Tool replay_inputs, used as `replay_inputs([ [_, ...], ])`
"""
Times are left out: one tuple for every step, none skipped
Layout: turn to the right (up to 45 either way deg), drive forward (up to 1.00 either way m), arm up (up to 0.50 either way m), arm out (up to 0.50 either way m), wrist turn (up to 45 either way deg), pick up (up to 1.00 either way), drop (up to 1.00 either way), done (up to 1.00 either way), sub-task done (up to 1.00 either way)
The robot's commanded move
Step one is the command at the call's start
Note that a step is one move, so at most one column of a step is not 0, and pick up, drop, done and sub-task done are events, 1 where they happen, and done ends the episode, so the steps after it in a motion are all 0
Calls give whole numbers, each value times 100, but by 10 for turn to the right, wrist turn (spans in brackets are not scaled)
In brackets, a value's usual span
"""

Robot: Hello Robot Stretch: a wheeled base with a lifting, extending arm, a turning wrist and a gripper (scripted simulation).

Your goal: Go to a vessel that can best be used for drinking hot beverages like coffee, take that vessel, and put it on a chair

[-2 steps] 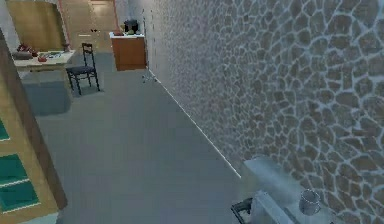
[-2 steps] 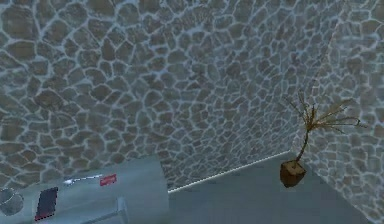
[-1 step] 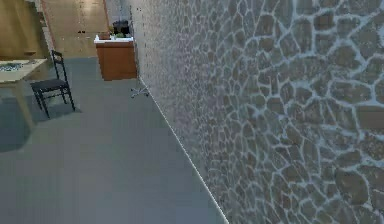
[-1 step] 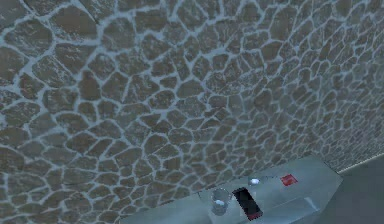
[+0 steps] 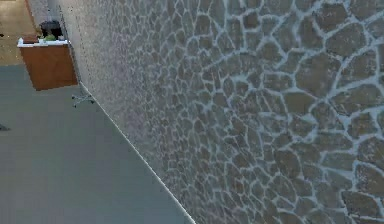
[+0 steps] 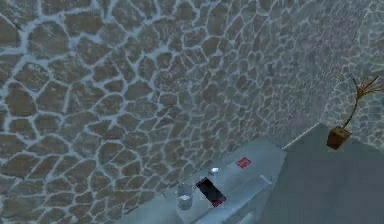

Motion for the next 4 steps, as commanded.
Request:
replay_inputs([
  [0,25,0,0,0,0,0,0,0],
  [150,0,0,0,0,0,0,0,0],
  [0,0,50,0,0,0,0,0,0],
  [0,0,10,0,0,0,0,0,0],
])
